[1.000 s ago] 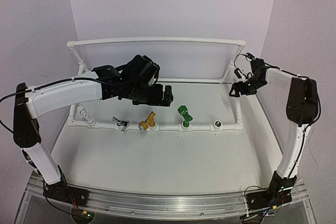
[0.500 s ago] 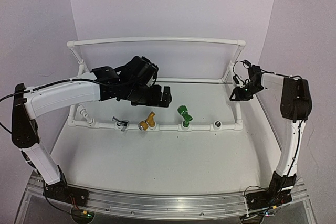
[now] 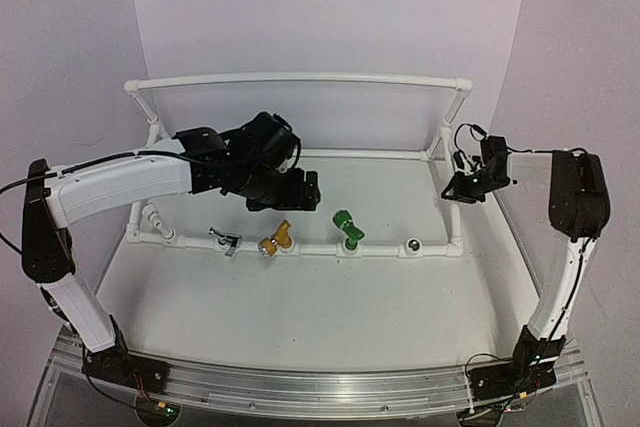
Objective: Install the water faucets
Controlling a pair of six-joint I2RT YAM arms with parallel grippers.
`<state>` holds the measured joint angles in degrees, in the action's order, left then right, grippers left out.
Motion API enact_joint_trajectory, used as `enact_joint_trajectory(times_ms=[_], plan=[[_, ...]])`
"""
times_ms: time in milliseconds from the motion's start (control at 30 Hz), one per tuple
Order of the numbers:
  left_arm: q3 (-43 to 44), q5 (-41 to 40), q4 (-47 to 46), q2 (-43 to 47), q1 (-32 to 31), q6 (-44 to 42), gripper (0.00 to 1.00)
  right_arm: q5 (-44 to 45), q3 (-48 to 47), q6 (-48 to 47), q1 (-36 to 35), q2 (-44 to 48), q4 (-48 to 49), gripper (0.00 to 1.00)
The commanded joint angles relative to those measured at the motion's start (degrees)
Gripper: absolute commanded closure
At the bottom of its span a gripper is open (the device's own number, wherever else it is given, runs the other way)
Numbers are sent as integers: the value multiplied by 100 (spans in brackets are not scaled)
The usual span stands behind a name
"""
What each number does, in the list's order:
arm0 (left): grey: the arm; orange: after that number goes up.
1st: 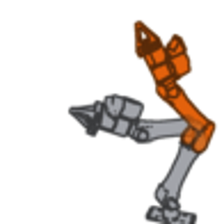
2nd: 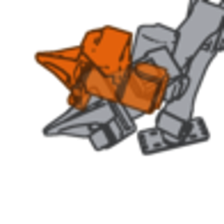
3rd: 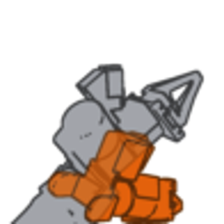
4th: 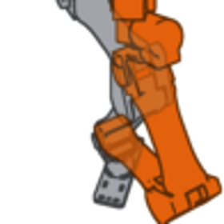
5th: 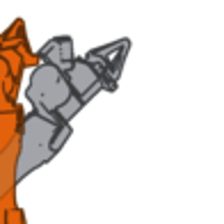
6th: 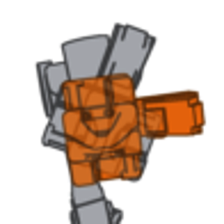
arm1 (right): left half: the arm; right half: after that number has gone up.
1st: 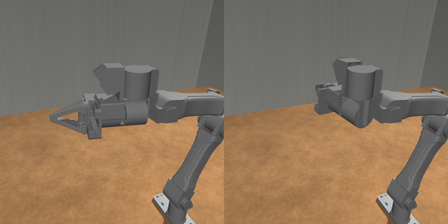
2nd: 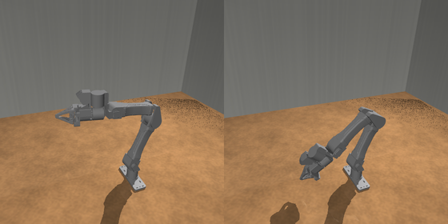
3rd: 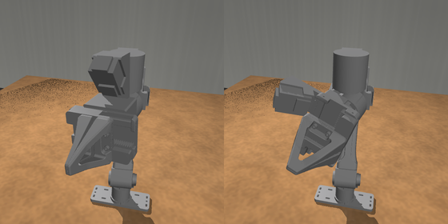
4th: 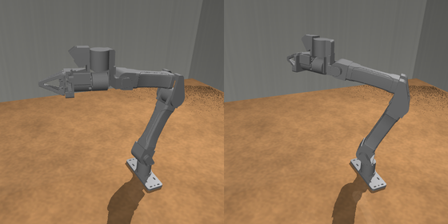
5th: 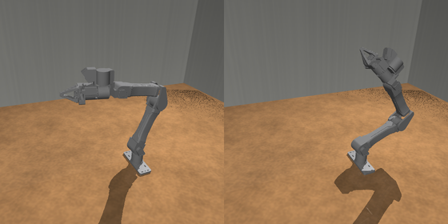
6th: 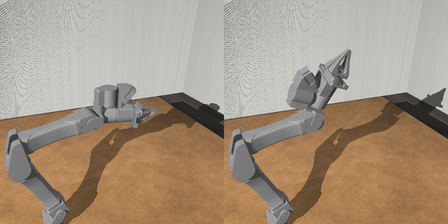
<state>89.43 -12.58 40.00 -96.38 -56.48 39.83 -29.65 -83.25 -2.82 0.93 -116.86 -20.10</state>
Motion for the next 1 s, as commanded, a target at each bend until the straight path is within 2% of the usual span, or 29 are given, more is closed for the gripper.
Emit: enact_joint_trajectory(times_ms=[0,367,700,967], plan=[[239,16,361,-64,-252,422,11,-724,703,-389,-154,347,-539,100],[843,-269,647,-728,-1082,1287,13,-875,1414,2,-181,812,-420,100],[1300,-444,924,-1125,-1144,2608,8,-437,2008,238,-216,1545,-222,100],[1649,-295,1509,-1540,-1138,3548,18,-385,2085,446,-216,1596,-152,100]])
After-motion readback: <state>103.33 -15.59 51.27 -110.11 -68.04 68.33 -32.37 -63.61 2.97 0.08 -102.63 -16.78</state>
